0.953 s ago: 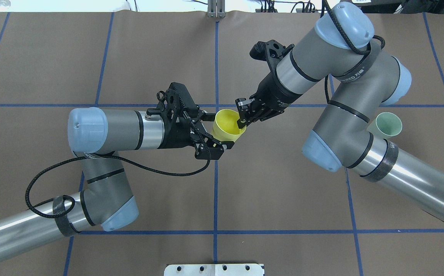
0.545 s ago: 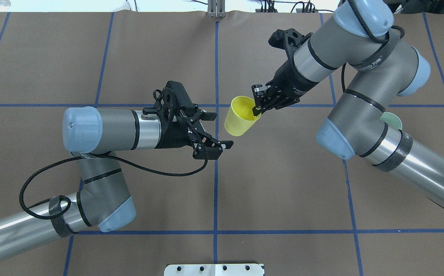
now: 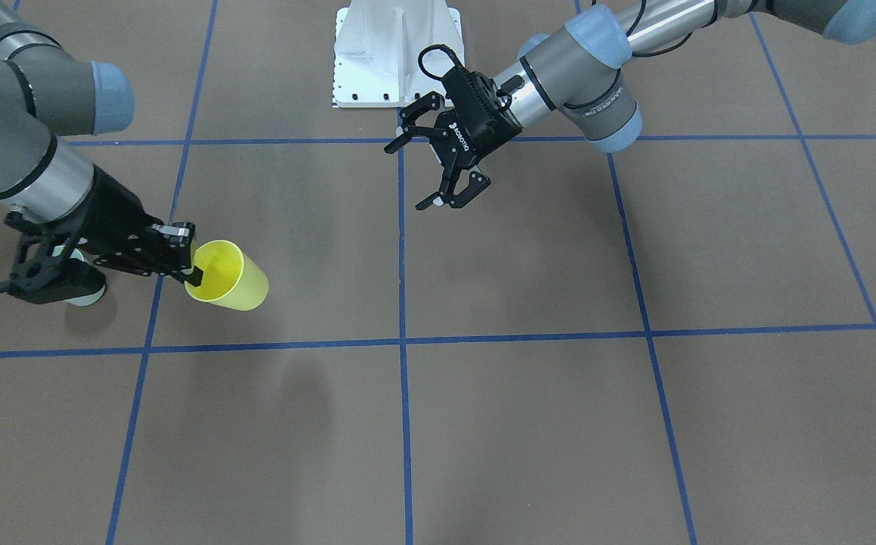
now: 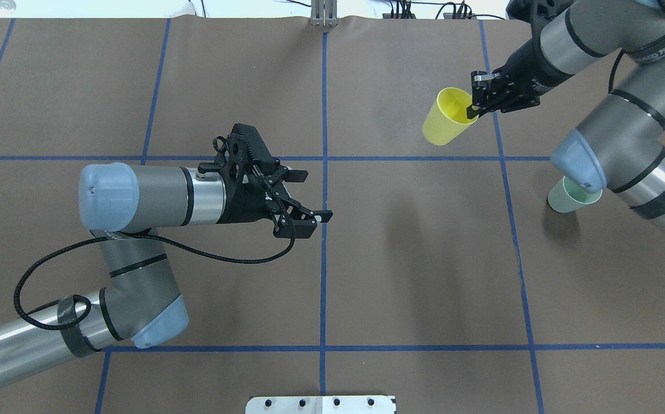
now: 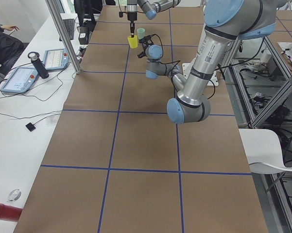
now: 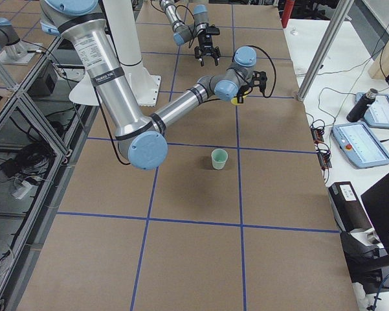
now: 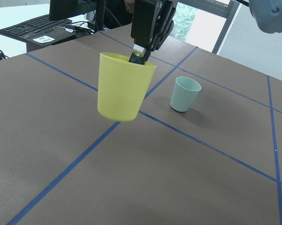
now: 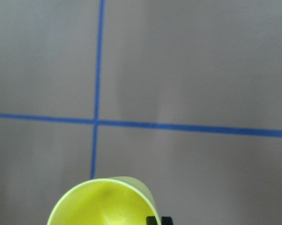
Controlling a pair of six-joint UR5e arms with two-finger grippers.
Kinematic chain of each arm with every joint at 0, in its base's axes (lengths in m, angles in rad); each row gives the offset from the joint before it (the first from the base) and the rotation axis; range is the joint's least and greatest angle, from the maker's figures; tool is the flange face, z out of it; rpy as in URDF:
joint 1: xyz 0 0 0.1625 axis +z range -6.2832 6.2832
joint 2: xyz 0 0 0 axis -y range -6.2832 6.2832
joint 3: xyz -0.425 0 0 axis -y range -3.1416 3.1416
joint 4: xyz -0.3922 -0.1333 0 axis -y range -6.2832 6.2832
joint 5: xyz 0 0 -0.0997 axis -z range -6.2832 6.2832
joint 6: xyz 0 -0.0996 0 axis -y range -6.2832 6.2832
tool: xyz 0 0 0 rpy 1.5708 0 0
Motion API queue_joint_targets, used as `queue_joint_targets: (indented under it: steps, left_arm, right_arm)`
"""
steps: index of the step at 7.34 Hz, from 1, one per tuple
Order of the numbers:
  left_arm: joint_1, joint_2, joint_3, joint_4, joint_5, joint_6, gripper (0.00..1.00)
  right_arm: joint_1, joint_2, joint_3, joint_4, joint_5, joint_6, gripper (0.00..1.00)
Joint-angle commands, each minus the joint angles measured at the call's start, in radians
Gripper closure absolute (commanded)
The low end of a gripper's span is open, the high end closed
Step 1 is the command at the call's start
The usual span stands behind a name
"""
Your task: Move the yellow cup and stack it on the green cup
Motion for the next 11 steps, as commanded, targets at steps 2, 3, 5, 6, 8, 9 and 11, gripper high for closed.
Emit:
queue_joint_targets:
  steps: [2,3,5,6,8,9,11]
  left_arm:
    - [-0.083,0.092,-0.025,0.068,0.003,-0.035,0.00]
    - [-0.106,0.093,-0.027,0.124,0.003,-0.035,0.00]
    - [-0.140,0.097,-0.095,0.303,-0.003,-0.035,0.00]
    - [-0.154,0.096,-0.132,0.386,-0.006,-0.035,0.00]
    - [-0.207,0.096,-0.157,0.492,-0.072,-0.035,0.00]
    - [-0.218,0.097,-0.157,0.492,-0.085,-0.035,0.00]
    - [-0.223,0.097,-0.154,0.494,-0.085,-0.035,0.00]
  right_arm:
    - [0.104,-0.016,0.047,-0.264,-0.100,-0.286,1.00]
    - [0.122,-0.045,0.073,-0.342,-0.155,-0.419,1.00]
    - [0.121,-0.199,0.160,-0.360,-0.191,-0.526,1.00]
    - [0.121,-0.252,0.199,-0.355,-0.185,-0.528,1.00]
    - [0.119,-0.295,0.233,-0.355,-0.177,-0.529,1.00]
    - [0.119,-0.295,0.225,-0.355,-0.159,-0.528,1.00]
    - [0.112,-0.294,0.208,-0.358,-0.140,-0.529,1.00]
